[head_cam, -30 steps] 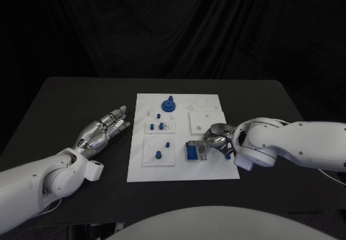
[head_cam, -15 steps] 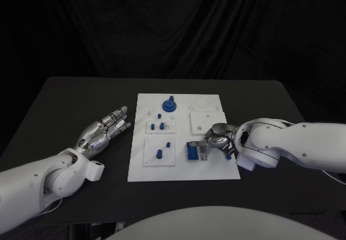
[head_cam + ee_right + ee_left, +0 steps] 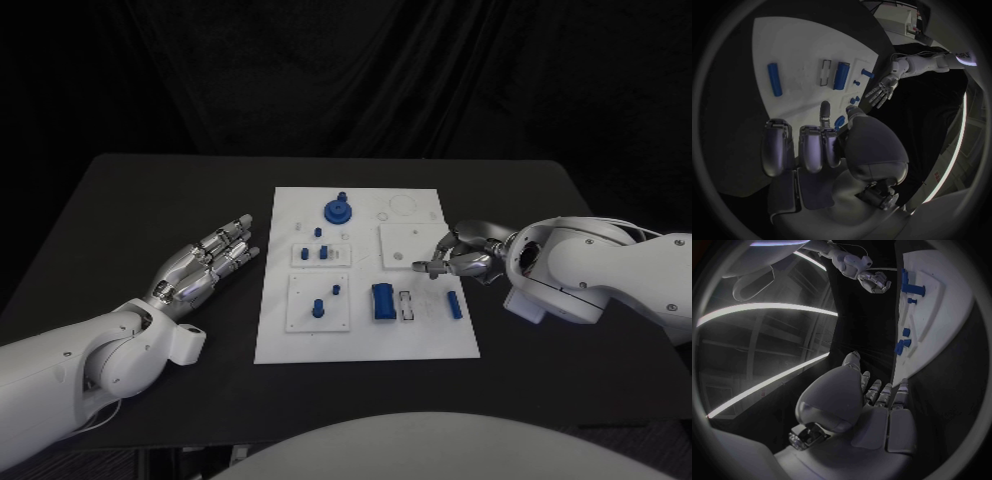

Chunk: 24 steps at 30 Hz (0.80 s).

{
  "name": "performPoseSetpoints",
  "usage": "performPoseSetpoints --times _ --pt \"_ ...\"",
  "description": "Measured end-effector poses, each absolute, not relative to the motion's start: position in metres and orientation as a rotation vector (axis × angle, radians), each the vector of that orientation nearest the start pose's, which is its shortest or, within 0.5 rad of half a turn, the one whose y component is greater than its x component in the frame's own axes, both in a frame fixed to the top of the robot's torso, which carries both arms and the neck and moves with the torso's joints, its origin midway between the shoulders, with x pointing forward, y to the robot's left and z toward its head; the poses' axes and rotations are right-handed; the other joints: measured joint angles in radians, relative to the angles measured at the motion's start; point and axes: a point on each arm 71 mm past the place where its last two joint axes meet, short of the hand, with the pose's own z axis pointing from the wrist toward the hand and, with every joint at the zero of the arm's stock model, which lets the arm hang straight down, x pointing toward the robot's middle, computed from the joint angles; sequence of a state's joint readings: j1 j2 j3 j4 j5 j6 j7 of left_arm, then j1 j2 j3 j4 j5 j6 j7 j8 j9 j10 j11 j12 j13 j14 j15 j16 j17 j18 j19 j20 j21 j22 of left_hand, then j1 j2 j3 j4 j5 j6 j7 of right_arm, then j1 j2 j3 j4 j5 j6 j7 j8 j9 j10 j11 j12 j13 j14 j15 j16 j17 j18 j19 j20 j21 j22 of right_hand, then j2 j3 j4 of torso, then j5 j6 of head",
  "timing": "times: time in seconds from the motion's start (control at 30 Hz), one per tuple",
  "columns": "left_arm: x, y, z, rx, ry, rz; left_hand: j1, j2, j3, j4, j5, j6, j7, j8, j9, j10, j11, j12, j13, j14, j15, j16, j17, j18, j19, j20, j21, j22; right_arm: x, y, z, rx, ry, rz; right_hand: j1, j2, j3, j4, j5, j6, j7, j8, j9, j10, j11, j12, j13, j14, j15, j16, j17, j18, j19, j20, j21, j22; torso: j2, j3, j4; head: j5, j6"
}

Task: Assemble the parts on the task board

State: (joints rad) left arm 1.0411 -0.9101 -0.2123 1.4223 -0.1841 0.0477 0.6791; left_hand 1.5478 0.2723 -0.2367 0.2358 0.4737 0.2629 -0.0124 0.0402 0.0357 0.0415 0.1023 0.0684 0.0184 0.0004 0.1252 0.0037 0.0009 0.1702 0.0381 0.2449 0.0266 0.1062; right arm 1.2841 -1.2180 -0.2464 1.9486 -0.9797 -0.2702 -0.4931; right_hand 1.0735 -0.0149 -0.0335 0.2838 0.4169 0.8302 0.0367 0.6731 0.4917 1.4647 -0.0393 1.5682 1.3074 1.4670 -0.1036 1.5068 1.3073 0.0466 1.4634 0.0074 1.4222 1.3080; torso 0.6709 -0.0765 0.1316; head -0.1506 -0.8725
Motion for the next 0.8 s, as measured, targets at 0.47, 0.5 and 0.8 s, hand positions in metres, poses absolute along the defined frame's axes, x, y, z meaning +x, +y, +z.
performPoseSetpoints --times 0.47,0.5,0.8 --pt "0.426 0.254 -0.293 -0.941 1.608 -1.742 0.000 0.000 -0.003 -0.003 0.000 0.000 0.000 0.000 0.001 0.003 0.003 0.000 0.000 0.000 0.000 0.000 0.000 0.000 0.004 0.004 0.000 0.000 0.364 -0.293 -0.223 0.240 2.122 0.204 0.058 -0.014 -0.009 0.002 0.156 0.048 -0.019 0.020 -0.001 0.000 -0.007 0.000 0.000 0.000 0.000 0.007 0.000 0.000 0.000 0.000 0.029 0.000 -0.002 -0.0023 0.0006 -0.026 0.000" --pt "0.426 0.254 -0.293 -0.941 1.608 -1.741 0.000 0.000 -0.003 -0.003 0.000 0.000 0.000 0.000 0.001 0.003 0.003 0.000 0.000 0.000 0.000 0.000 0.000 0.000 0.004 0.004 0.000 0.000 0.363 -0.293 -0.225 0.226 2.123 0.191 0.058 -0.014 -0.009 0.002 0.156 0.048 -0.019 0.020 -0.001 0.000 -0.007 0.000 0.000 0.000 0.000 0.007 0.000 0.000 0.000 0.000 0.026 0.000 -0.001 -0.0023 0.0006 -0.027 0.000" --pt "0.426 0.255 -0.294 -0.941 1.608 -1.738 0.000 0.000 -0.003 -0.003 0.000 0.000 0.000 0.000 0.001 0.003 0.003 0.000 0.000 0.000 0.000 0.000 0.001 0.000 0.004 0.004 0.000 0.000 0.361 -0.293 -0.240 0.141 2.135 0.114 0.062 -0.018 -0.012 0.004 0.168 0.048 -0.019 0.020 0.003 0.000 -0.007 0.000 0.000 0.000 0.000 0.000 0.000 0.000 0.000 0.000 0.014 0.000 0.002 -0.0008 0.0004 -0.032 0.000"
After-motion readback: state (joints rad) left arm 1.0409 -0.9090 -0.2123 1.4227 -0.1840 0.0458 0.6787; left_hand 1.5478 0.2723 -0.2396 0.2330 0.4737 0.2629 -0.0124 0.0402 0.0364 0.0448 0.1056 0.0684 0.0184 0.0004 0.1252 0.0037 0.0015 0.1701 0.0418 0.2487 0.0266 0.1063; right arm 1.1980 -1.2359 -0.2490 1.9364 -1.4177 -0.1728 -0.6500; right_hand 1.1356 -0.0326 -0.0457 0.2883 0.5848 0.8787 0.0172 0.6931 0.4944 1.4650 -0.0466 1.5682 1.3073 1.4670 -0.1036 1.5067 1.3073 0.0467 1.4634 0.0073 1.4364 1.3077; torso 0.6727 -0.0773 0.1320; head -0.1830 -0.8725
